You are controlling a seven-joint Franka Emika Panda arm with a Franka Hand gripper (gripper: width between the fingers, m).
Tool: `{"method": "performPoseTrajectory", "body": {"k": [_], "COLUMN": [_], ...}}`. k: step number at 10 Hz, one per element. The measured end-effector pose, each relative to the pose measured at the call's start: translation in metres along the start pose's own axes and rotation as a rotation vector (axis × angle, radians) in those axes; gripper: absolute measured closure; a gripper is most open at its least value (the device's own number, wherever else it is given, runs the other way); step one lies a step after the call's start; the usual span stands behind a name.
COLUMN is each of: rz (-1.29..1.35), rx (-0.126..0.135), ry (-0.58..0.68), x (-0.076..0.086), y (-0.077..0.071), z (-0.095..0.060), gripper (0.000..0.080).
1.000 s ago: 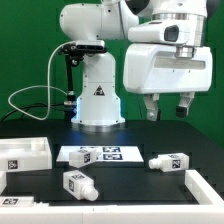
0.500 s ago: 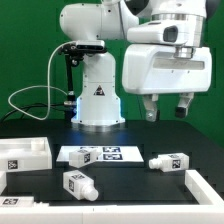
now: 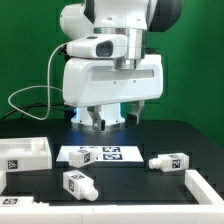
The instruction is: Assemble one leg
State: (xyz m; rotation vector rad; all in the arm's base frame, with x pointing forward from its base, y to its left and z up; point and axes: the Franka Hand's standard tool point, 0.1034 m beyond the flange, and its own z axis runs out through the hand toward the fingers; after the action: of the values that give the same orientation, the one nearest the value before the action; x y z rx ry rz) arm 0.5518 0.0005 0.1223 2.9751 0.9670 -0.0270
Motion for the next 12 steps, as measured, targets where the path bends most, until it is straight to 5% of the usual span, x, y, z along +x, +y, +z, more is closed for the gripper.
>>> {"method": "performPoseTrajectory", "body": {"k": [3, 7, 9, 12], "rz": [-0.023, -0.090, -0.092, -0.077], "rx": [0.002, -0.005, -0.002, 0.000], "ry": [-0.005, -0.023, -0.022, -0.020], "x": [-0.005, -0.108, -0.096, -0.100], "y": [0.002, 0.031, 0.025, 0.027], "z": [0.002, 0.006, 0.008, 0.009], "gripper": [0.0150, 0.0150, 0.0150, 0.0150]}}
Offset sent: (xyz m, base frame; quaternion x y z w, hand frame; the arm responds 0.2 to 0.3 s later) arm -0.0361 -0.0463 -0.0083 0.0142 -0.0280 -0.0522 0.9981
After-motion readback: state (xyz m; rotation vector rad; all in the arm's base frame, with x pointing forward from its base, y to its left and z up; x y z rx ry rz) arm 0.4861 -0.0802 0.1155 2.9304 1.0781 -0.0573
